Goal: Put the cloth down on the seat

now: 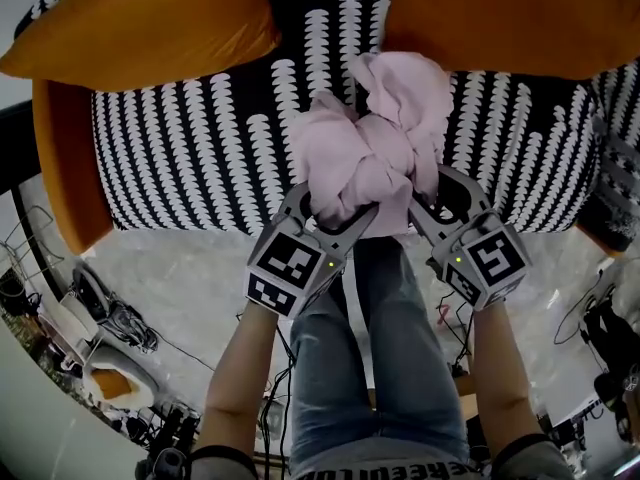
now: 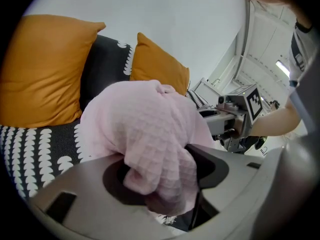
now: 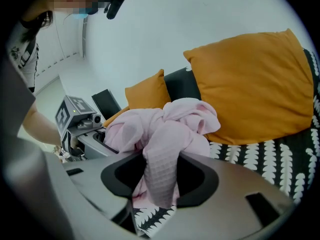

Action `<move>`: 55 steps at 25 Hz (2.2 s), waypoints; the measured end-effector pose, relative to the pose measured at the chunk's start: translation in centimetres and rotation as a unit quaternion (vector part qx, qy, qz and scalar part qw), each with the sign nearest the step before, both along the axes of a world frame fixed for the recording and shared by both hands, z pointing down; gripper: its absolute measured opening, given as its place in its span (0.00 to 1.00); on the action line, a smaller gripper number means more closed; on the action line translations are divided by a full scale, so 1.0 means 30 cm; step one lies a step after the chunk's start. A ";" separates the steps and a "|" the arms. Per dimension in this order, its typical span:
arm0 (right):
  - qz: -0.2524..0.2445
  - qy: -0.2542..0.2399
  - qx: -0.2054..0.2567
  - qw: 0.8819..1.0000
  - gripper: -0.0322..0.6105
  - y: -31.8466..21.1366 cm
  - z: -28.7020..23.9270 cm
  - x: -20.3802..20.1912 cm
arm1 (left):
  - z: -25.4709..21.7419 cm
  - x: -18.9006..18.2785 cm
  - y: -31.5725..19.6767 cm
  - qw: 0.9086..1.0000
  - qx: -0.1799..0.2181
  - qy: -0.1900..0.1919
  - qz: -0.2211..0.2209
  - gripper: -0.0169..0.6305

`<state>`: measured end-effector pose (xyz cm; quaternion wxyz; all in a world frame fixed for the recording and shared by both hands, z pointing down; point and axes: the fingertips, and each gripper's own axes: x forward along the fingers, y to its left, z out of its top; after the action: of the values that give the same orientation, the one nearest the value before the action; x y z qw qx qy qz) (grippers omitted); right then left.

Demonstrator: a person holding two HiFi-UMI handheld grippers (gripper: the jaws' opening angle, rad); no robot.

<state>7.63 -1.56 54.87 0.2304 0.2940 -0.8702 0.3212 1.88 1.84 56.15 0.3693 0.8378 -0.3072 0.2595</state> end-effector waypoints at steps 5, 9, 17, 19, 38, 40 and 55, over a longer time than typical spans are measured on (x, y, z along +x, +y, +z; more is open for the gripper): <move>0.003 0.004 -0.028 1.000 0.31 0.013 0.137 -0.105 | 0.128 -0.115 0.014 1.000 -0.022 -0.010 -0.011 0.44; 0.007 0.007 -0.042 0.999 0.30 0.015 0.209 -0.143 | 0.198 -0.164 0.009 0.999 -0.032 -0.013 -0.020 0.44; 0.019 0.013 -0.039 0.999 0.25 0.015 0.120 -0.024 | 0.110 -0.133 -0.011 0.998 -0.016 -0.040 -0.035 0.44; 0.026 0.006 -0.038 0.999 0.20 0.023 0.132 -0.023 | 0.126 -0.156 0.001 0.998 -0.017 -0.045 -0.038 0.44; 0.018 -0.015 -0.007 1.000 0.08 0.102 -0.016 -0.018 | -0.051 -0.229 0.064 0.986 0.051 -0.114 -0.110 0.12; 0.020 -0.019 -0.004 1.000 0.08 0.124 -0.028 0.009 | -0.077 -0.197 0.073 0.985 0.061 -0.109 -0.120 0.07; 0.032 -0.020 0.071 0.997 0.04 0.043 -0.408 -0.044 | -0.474 -0.081 -0.053 0.988 0.148 -0.041 -0.035 0.06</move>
<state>6.32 -0.26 42.64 0.1812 0.3306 -0.8855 0.2717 -0.56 0.26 41.93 0.2375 0.8603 -0.3866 0.2324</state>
